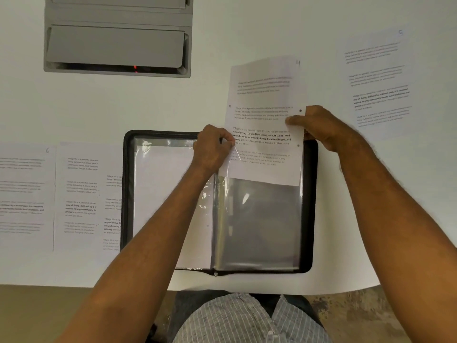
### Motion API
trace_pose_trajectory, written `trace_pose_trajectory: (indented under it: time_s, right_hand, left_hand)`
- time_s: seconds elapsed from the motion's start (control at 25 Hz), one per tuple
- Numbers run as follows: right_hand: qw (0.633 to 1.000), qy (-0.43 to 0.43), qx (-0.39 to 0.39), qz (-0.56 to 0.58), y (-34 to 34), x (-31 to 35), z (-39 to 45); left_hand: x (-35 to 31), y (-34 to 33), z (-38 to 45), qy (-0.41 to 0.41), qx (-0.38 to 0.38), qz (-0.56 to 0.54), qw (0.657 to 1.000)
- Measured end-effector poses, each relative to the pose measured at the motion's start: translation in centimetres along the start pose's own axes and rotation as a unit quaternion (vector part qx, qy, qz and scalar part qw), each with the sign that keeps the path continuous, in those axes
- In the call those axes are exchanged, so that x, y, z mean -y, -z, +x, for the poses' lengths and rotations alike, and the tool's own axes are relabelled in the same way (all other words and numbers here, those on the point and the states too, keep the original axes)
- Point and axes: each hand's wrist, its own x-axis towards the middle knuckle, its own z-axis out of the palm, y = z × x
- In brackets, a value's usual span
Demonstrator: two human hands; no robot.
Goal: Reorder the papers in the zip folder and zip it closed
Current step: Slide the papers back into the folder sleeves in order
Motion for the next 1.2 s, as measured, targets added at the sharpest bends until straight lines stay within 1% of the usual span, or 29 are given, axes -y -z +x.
trace_pose_trajectory:
  time_s: [0.08, 0.2, 0.24, 0.28, 0.4, 0.44, 0.56, 0.6, 0.72, 0.76, 0.88, 1.0, 1.08, 1.2]
  right_hand:
    - [1.0, -0.008, -0.011, 0.006, -0.2, 0.0, 0.2]
    - [0.994, 0.022, -0.083, 0.063, -1.2, 0.1, 0.5]
    - [0.993, 0.022, -0.094, 0.069, -1.3, -0.1, 0.6]
    - [0.994, 0.011, -0.087, 0.06, -1.2, -0.2, 0.6]
    - [0.999, -0.045, -0.011, 0.001, -0.4, -0.7, 0.5]
    - [0.999, -0.05, -0.007, -0.001, -0.2, -0.7, 0.5]
    - [0.995, -0.008, -0.074, 0.073, -0.5, -0.4, 0.8]
    - [0.994, -0.005, -0.08, 0.077, -0.6, -0.3, 1.0]
    - [0.999, -0.05, -0.018, 0.007, -0.3, -0.1, 1.0]
    - [0.998, -0.053, -0.013, -0.008, -0.1, 0.0, 1.0]
    - [0.998, 0.003, -0.063, 0.028, 0.0, 0.2, 1.4]
    - [0.994, 0.054, -0.092, -0.014, 0.1, 0.3, 2.1]
    - [0.994, 0.063, -0.077, -0.035, 0.6, 0.9, 2.2]
    - [0.996, 0.062, -0.024, -0.06, 1.2, 2.3, 2.1]
  left_hand:
    - [0.3, -0.1, 0.1, 0.007, -0.001, -0.007, 1.0]
    - [0.3, 0.2, 0.3, 0.005, 0.003, -0.003, 1.0]
    - [0.2, 0.2, 0.4, 0.002, 0.005, -0.006, 1.0]
    - [0.1, 0.3, 0.4, 0.0, 0.009, -0.01, 1.0]
    - [0.0, 0.4, 0.5, 0.005, 0.02, -0.024, 1.0]
    - [0.0, 0.5, 0.5, 0.004, 0.021, -0.025, 0.999]
    - [0.5, 0.5, 0.6, -0.004, 0.024, -0.027, 0.999]
    - [0.5, 0.5, 0.6, -0.006, 0.024, -0.028, 0.999]
    - [0.4, 0.5, 0.5, -0.011, 0.023, -0.021, 0.999]
    - [0.3, 0.6, 0.4, -0.011, 0.024, -0.021, 0.999]
    - [0.4, 0.6, 0.5, -0.01, 0.026, -0.029, 0.999]
    - [0.4, 0.7, 0.5, -0.011, 0.034, -0.03, 0.999]
    - [0.4, 0.8, 0.5, -0.007, 0.037, -0.034, 0.999]
    - [0.5, 0.6, 0.5, -0.004, 0.035, -0.04, 0.999]
